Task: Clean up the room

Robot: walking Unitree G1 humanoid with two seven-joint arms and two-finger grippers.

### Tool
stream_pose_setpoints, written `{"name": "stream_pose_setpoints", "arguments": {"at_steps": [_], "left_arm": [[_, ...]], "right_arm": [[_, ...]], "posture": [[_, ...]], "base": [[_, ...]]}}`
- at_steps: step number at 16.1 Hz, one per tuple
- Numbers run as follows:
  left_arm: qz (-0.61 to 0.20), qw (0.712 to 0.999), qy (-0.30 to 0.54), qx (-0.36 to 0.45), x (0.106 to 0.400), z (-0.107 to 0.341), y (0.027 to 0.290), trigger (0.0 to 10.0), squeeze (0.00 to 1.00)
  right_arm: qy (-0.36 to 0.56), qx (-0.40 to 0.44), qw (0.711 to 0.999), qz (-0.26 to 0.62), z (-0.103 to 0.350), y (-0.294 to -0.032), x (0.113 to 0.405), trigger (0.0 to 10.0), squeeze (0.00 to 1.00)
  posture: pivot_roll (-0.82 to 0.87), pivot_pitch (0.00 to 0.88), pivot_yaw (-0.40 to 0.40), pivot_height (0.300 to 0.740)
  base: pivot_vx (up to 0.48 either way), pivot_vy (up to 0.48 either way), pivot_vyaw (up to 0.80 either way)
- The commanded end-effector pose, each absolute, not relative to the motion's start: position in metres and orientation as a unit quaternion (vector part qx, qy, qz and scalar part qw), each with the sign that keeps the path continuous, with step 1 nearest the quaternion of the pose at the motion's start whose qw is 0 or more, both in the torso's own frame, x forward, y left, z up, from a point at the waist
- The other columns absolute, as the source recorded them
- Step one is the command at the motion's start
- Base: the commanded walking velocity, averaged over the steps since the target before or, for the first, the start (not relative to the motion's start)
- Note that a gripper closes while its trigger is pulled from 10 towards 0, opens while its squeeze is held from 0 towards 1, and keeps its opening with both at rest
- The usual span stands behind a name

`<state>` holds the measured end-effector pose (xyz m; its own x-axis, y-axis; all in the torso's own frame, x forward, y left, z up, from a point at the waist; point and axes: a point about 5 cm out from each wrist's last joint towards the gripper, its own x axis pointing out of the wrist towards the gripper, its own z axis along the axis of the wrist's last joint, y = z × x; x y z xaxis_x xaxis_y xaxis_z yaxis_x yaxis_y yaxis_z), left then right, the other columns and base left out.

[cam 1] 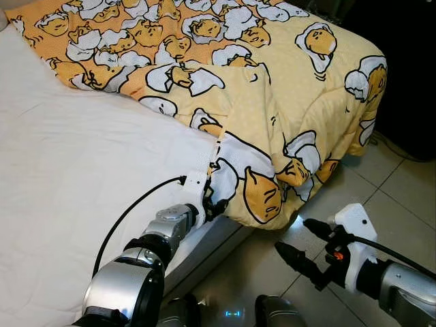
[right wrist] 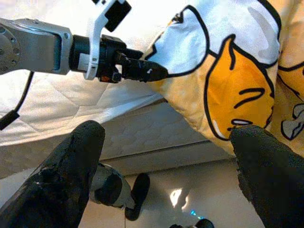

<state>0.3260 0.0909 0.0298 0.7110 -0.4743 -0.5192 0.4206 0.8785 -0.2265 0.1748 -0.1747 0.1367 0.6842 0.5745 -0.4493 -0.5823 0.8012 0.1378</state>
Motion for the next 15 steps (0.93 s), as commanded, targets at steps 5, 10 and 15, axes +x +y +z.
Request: {"name": "stream_pose_setpoints", "arguments": {"at_steps": [5,10,15], "left_arm": [[-0.267,0.914,0.298,-0.061,0.322,0.027,0.084,0.0,0.00],[-0.274,0.910,0.307,-0.060,0.318,0.024,0.082,0.0,0.00],[-0.271,0.911,0.300,-0.085,0.318,0.024,0.084,0.0,0.00]], "right_arm": [[0.237,0.004,0.921,0.310,0.136,-0.177,0.177,10.0,0.00],[0.236,0.001,0.921,0.311,0.135,-0.175,0.176,10.0,0.00],[0.231,0.002,0.922,0.312,0.136,-0.174,0.176,10.0,0.00]], "posture": [[-0.36,0.144,0.095,0.740],[-0.37,0.122,0.095,0.740],[-0.37,0.094,0.086,0.740]], "base": [[0.000,0.000,0.00],[0.000,0.000,0.00],[0.000,0.000,0.00]]}}
